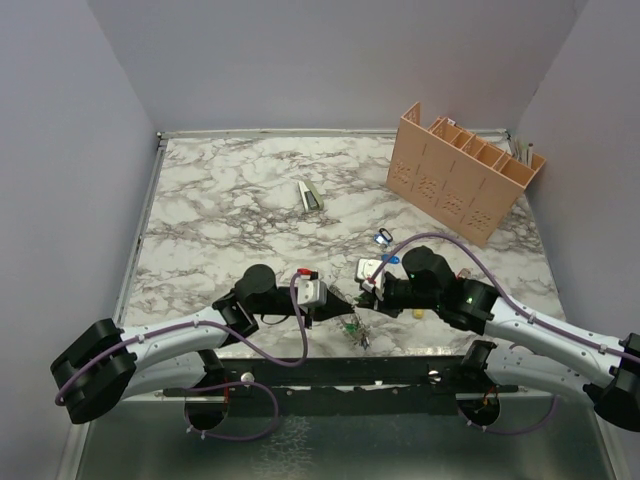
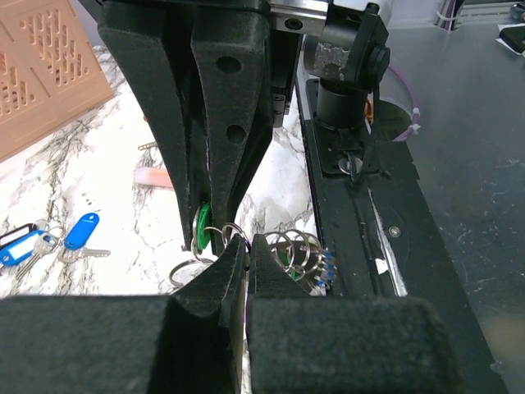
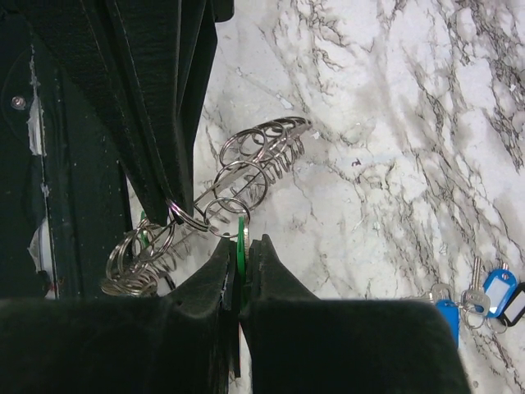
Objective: Remove the keys from the keyring
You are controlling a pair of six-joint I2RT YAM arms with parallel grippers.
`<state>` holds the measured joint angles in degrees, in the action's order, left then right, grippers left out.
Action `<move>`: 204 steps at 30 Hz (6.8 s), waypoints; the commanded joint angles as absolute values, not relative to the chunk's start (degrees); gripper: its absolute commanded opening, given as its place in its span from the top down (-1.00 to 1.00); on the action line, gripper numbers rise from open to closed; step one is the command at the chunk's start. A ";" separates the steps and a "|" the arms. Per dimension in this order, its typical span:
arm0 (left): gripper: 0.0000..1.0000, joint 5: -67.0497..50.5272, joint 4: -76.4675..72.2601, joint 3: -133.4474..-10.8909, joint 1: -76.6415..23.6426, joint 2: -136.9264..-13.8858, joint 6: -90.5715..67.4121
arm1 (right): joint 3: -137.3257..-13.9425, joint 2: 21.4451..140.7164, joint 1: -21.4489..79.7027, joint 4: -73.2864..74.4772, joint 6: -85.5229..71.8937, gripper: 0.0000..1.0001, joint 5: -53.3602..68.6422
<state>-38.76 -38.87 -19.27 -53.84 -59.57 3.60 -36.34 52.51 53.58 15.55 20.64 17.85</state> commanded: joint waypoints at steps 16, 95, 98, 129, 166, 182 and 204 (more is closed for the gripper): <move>1.00 -51.59 -42.54 -21.27 -54.58 -64.41 0.94 | -40.08 51.94 53.29 11.78 23.80 0.99 14.38; 0.09 -28.09 -39.72 -22.59 -54.80 -63.54 2.46 | -44.17 51.76 53.32 23.51 18.45 0.99 16.78; 0.13 -28.84 -40.79 -23.01 -54.93 -65.17 1.77 | -43.97 52.08 53.34 23.22 18.39 0.99 16.92; 0.95 -28.65 -43.25 -23.22 -55.18 -67.66 1.67 | -42.37 51.32 53.32 21.49 17.04 0.99 16.25; 1.00 -40.27 -43.80 -18.39 -53.35 -59.91 4.66 | -31.32 49.92 53.31 6.49 13.26 0.99 17.40; 1.00 -43.11 -44.05 -18.90 -53.35 -62.63 3.93 | -34.90 50.61 53.34 11.30 14.68 0.99 15.95; 1.00 -47.06 -41.12 -21.33 -53.53 -66.23 3.48 | -38.78 49.77 53.44 15.63 15.39 0.99 16.27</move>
<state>-41.89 -41.43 -19.53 -52.95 -65.43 3.92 -35.77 50.92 53.32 16.27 14.50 17.45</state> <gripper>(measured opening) 0.007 0.046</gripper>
